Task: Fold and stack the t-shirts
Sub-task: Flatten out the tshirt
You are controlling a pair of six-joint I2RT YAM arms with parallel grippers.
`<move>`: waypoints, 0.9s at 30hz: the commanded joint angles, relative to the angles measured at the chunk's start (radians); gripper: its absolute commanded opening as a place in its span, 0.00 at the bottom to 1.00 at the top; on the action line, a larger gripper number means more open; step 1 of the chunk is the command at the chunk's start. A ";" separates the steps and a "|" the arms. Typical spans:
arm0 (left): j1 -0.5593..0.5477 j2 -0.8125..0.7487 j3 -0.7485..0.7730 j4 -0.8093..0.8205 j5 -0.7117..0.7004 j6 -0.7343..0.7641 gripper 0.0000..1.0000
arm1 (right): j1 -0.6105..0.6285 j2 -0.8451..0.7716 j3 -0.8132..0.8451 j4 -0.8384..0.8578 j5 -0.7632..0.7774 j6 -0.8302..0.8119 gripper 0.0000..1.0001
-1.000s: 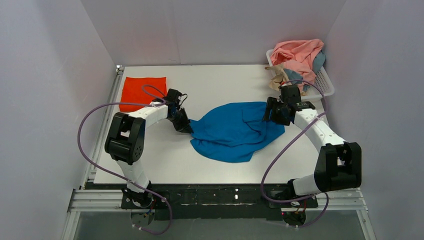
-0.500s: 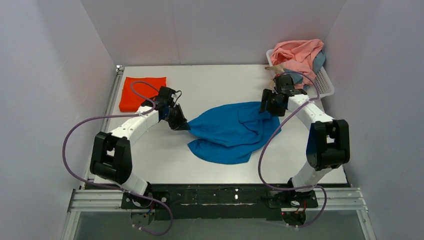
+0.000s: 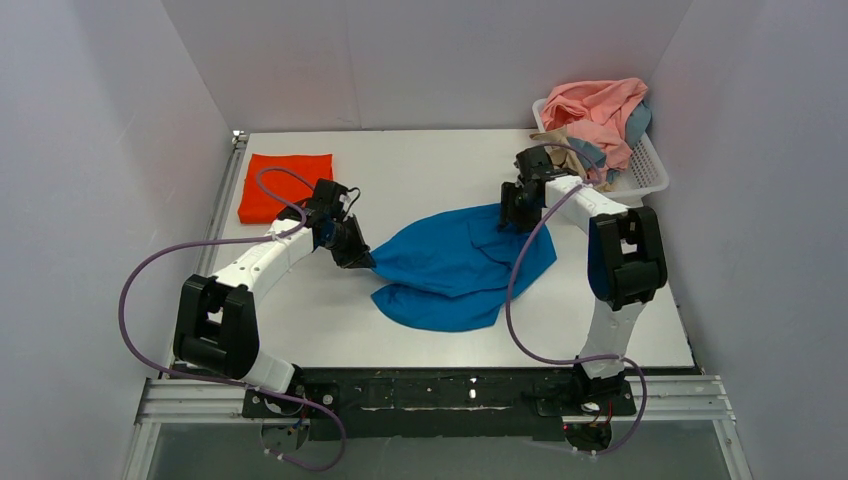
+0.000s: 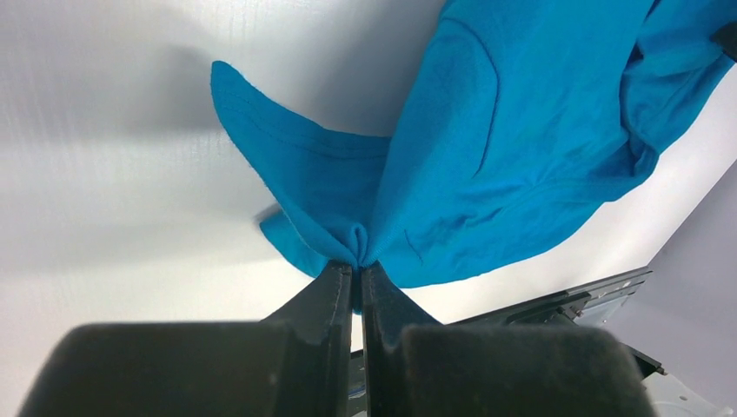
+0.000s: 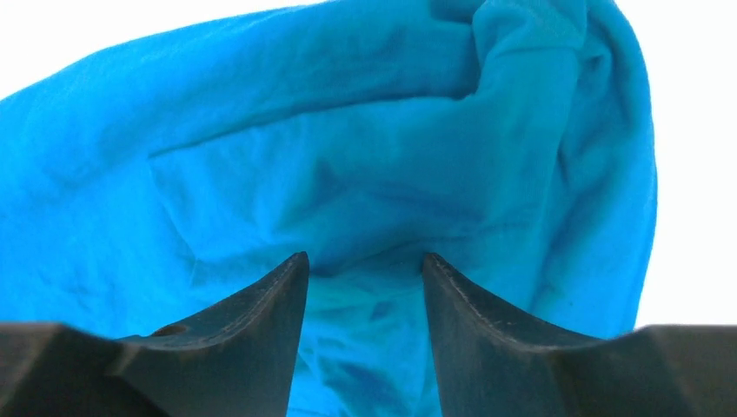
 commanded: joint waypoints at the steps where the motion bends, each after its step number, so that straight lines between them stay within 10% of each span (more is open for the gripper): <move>1: 0.006 -0.026 -0.015 -0.098 -0.019 0.015 0.00 | 0.006 0.043 0.055 0.009 0.015 0.016 0.54; 8: 0.009 -0.029 -0.003 -0.122 -0.050 0.024 0.00 | 0.013 0.035 0.068 0.008 -0.005 0.018 0.02; 27: 0.149 -0.212 0.474 -0.299 -0.126 0.075 0.00 | 0.013 -0.468 0.388 -0.130 0.090 -0.109 0.01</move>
